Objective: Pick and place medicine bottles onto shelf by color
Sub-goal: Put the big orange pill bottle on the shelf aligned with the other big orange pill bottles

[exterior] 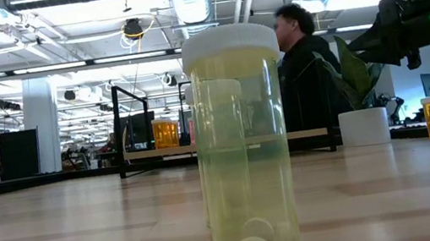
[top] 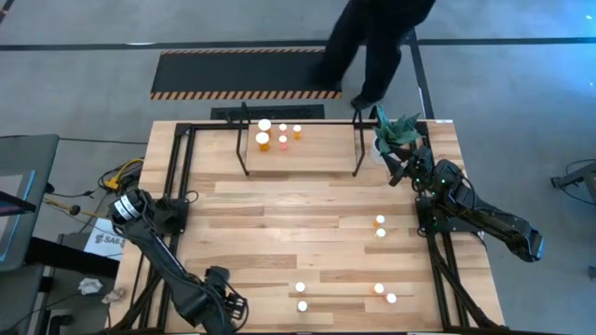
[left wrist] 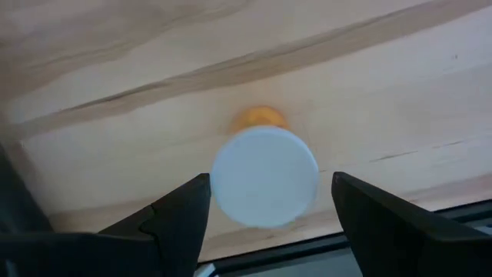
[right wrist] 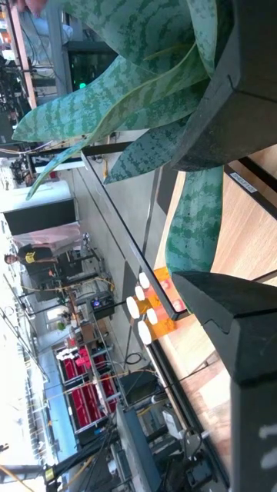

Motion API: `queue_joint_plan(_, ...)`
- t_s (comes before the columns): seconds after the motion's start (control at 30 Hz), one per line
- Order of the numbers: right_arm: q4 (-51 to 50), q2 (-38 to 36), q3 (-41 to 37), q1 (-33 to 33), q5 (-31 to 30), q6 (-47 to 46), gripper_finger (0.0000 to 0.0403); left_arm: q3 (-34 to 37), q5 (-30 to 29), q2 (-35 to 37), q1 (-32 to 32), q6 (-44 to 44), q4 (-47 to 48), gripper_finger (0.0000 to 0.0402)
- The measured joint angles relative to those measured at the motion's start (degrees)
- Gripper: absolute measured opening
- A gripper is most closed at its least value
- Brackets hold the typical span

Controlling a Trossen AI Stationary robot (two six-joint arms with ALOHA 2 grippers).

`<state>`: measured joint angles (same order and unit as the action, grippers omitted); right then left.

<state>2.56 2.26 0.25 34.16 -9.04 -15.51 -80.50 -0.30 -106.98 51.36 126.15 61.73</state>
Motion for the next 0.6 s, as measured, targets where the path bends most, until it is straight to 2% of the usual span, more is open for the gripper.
queue_joint_plan(0.33, 0.0, 0.0, 0.0, 0.0, 0.0, 0.0, 0.0249, 3.7, -0.6, 0.0, -0.3, 1.5, -3.6, 0.0253)
queue_joint_plan(0.6, 0.0, 0.0, 0.0, 0.0, 0.0, 0.0, 0.0249, 3.8, 0.1, 0.0, -2.7, -5.1, -4.4, 0.02)
